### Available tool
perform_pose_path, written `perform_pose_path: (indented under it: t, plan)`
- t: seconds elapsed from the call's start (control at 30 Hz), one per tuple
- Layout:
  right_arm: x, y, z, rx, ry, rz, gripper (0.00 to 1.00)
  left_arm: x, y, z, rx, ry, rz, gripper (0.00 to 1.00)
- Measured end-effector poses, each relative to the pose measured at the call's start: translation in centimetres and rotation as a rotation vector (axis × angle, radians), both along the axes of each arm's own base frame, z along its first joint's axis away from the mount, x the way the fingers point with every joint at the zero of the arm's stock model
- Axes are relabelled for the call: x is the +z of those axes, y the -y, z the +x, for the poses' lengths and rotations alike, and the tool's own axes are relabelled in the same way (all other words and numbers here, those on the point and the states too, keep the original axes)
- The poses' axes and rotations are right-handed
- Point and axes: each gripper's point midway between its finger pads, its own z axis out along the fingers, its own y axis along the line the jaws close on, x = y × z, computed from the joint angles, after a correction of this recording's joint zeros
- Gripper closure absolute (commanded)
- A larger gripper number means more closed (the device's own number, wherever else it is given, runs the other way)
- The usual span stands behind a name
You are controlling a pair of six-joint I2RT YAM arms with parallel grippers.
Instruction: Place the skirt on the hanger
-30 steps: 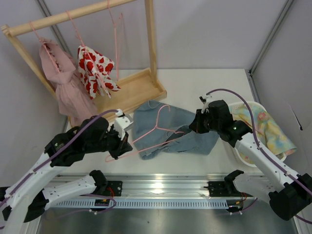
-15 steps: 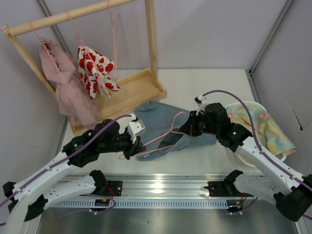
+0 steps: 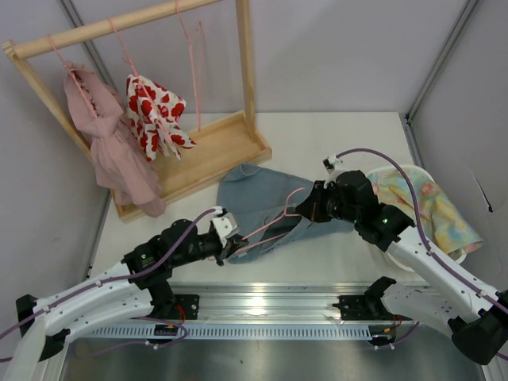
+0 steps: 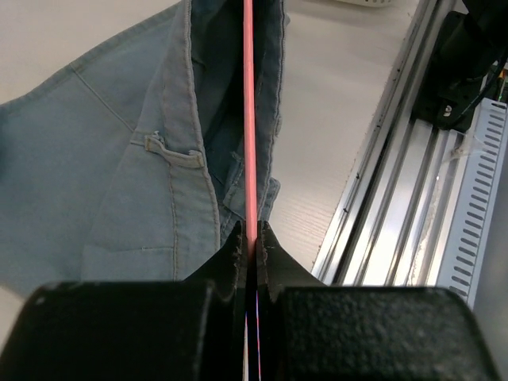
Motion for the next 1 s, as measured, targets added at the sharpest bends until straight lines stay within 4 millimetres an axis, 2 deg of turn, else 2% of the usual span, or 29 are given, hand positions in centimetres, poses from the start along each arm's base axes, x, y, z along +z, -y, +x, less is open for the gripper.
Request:
perform_pose_path:
  t: [0.03, 0.07, 0.17, 0.23, 0.27, 0.4, 0.5, 0.53, 0.67, 0.8, 1.0]
  plan:
    - [-0.1, 0.1, 0.0, -0.004, -0.003, -0.006, 0.94, -0.1, 0.3, 0.2, 0.002, 0.004, -0.002, 1.00]
    - [-0.3, 0.2, 0.0, -0.007, -0.007, -0.010, 0.70, -0.2, 0.6, 0.4, 0.005, 0.008, -0.005, 1.00]
    - [-0.6, 0.5, -0.2, -0.021, -0.025, -0.017, 0.36, -1.6, 0.8, 0.7, 0.017, 0.010, 0.004, 1.00]
    - [-0.8, 0.8, -0.4, -0.029, -0.034, -0.027, 0.30, -2.3, 0.8, 0.9, 0.027, 0.016, 0.001, 1.00]
    - [-0.8, 1.0, -0.5, -0.032, -0.038, -0.033, 0.22, -2.6, 0.8, 1.0, 0.032, 0.018, -0.001, 1.00]
    - [-0.3, 2.7, -1.2, -0.073, -0.020, -0.049, 0.17, -3.3, 0.9, 1.3, 0.050, 0.019, -0.018, 1.00]
    - [1.0, 4.0, -1.8, -0.094, 0.035, -0.033, 0.14, -3.4, 1.2, 1.6, 0.063, 0.011, -0.027, 1.00]
    - [1.5, 4.3, -2.1, -0.088, 0.061, -0.019, 0.11, -3.5, 1.2, 1.7, 0.067, 0.009, -0.026, 1.00]
    - [1.8, 4.4, -3.7, -0.030, 0.146, 0.014, 0.08, -3.8, 1.5, 2.0, 0.081, -0.004, -0.026, 1.00]
    - [2.6, 2.8, -4.6, 0.060, 0.236, 0.017, 0.08, -3.9, 1.7, 2.1, 0.088, -0.020, -0.034, 1.00]
    - [1.6, -0.6, -2.8, 0.072, 0.309, -0.074, 0.09, -4.1, 1.9, 2.0, 0.098, -0.050, -0.043, 1.00]
